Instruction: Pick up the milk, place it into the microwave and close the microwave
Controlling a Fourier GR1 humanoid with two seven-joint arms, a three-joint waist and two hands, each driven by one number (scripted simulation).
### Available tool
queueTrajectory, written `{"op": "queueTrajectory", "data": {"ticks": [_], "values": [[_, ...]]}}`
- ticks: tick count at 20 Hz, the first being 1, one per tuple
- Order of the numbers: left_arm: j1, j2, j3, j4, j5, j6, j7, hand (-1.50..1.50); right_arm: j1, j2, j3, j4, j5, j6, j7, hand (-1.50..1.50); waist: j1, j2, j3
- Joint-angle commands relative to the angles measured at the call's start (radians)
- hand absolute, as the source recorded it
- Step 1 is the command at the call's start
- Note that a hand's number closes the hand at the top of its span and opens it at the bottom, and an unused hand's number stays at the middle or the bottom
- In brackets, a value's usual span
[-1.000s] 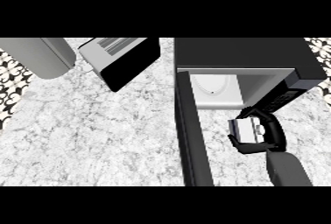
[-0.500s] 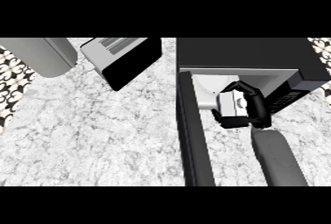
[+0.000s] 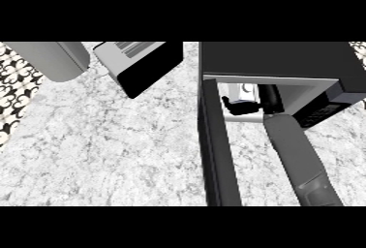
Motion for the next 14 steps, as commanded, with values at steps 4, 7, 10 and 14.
{"op": "queueTrajectory", "data": {"ticks": [4, 7, 10, 14], "values": [[-0.064, 0.002, 0.002, -0.005, 0.019, 0.003, 0.031, -1.50, -0.201, -0.037, -0.069, 0.278, 0.036, -0.139, -0.040, 1.50, 0.020, 0.012, 0.001], [-0.026, 0.001, 0.022, -0.013, 0.056, -0.041, 0.004, -1.50, -0.262, -0.060, -0.106, 0.336, 0.016, -0.152, -0.038, 1.50, 0.036, 0.013, 0.001], [-0.065, 0.000, 0.007, -0.039, 0.037, -0.003, 0.043, -1.50, -0.233, -0.051, -0.099, 0.371, 0.057, -0.298, -0.086, 1.50, 0.031, 0.019, 0.002], [-0.087, 0.022, 0.010, 0.012, 0.038, -0.031, 0.030, -1.50, -0.281, -0.081, -0.092, 0.399, 0.094, -0.401, -0.116, 1.50, 0.062, 0.033, 0.002]]}}
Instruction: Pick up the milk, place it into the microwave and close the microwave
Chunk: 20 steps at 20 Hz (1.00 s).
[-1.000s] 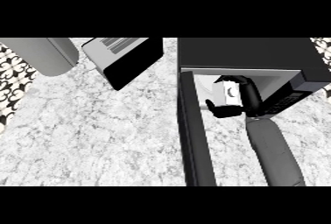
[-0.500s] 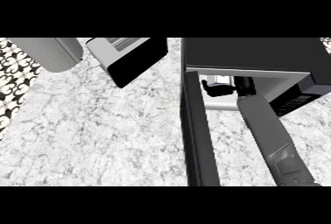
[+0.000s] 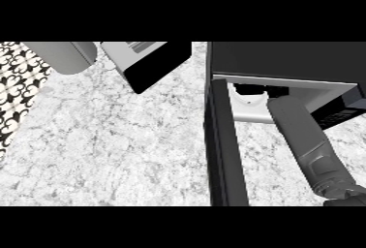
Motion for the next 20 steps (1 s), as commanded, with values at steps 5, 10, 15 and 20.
{"op": "queueTrajectory", "data": {"ticks": [5, 10, 15, 20], "values": [[-0.031, 0.012, 0.004, 0.014, 0.006, -0.003, 0.016, -1.50, -0.043, -0.069, 0.003, 0.094, 0.055, -0.133, -0.064, 1.50, 0.031, 0.008, -0.004], [-0.077, 0.014, -0.015, 0.034, -0.002, 0.006, 0.023, -1.50, -0.062, -0.117, 0.023, 0.171, 0.104, -0.234, 0.023, 1.50, 0.049, 0.026, -0.005], [-0.099, 0.037, 0.000, 0.012, -0.036, 0.025, 0.046, -1.50, -0.050, -0.145, 0.049, 0.250, 0.156, -0.431, 0.174, -1.50, 0.050, 0.028, -0.004], [-0.110, 0.036, -0.004, 0.041, -0.065, 0.023, 0.046, -1.50, -0.069, -0.119, 0.037, 0.193, 0.130, -0.240, 0.021, -1.50, 0.044, 0.020, -0.001]]}}
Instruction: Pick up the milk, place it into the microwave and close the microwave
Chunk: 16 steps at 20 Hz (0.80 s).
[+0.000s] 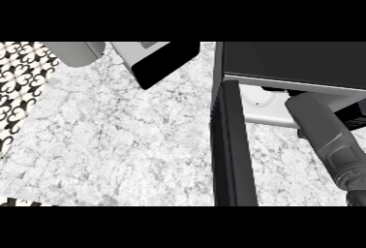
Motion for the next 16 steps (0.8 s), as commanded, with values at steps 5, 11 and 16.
{"op": "queueTrajectory", "data": {"ticks": [5, 11, 16], "values": [[-0.027, 0.017, -0.049, 0.022, -0.040, -0.039, 0.008, -1.50, -0.001, 0.044, -0.015, -0.011, -0.018, 0.080, -0.111, -1.50, -0.005, -0.004, 0.001], [-0.062, 0.032, -0.083, 0.041, -0.045, -0.065, 0.016, -1.50, -0.031, 0.039, -0.054, -0.004, -0.062, 0.241, -0.158, -1.50, -0.015, -0.008, 0.000], [-0.046, 0.042, -0.128, 0.038, -0.051, -0.120, 0.015, -1.50, -0.019, 0.059, -0.116, -0.007, -0.130, 0.350, -0.207, -1.50, -0.029, -0.020, -0.001]]}}
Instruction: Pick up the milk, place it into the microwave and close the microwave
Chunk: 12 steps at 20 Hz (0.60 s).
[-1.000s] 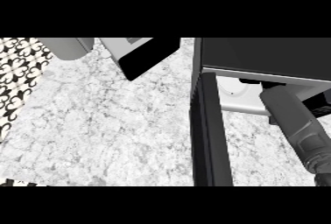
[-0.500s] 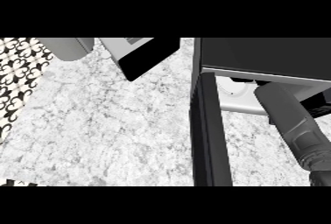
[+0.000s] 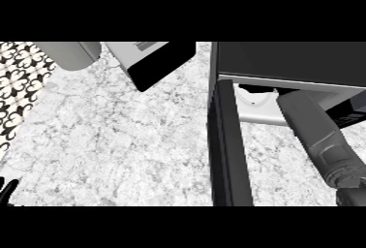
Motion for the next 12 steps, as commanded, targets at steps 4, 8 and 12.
{"op": "queueTrajectory", "data": {"ticks": [4, 8, 12], "values": [[-0.039, -0.027, -0.085, -0.004, -0.054, -0.015, -0.003, -1.50, 0.050, 0.032, -0.091, -0.007, -0.102, 0.172, -0.110, -1.50, -0.034, -0.013, -0.001], [-0.083, -0.054, -0.138, -0.001, -0.099, 0.009, 0.021, -1.50, 0.075, 0.059, -0.119, 0.000, -0.137, 0.271, -0.152, -1.50, -0.050, -0.020, -0.002], [-0.073, -0.063, -0.199, -0.017, -0.119, 0.004, 0.073, 1.50, 0.101, 0.012, -0.135, 0.015, -0.160, 0.382, -0.124, -1.50, -0.064, -0.031, -0.004]]}}
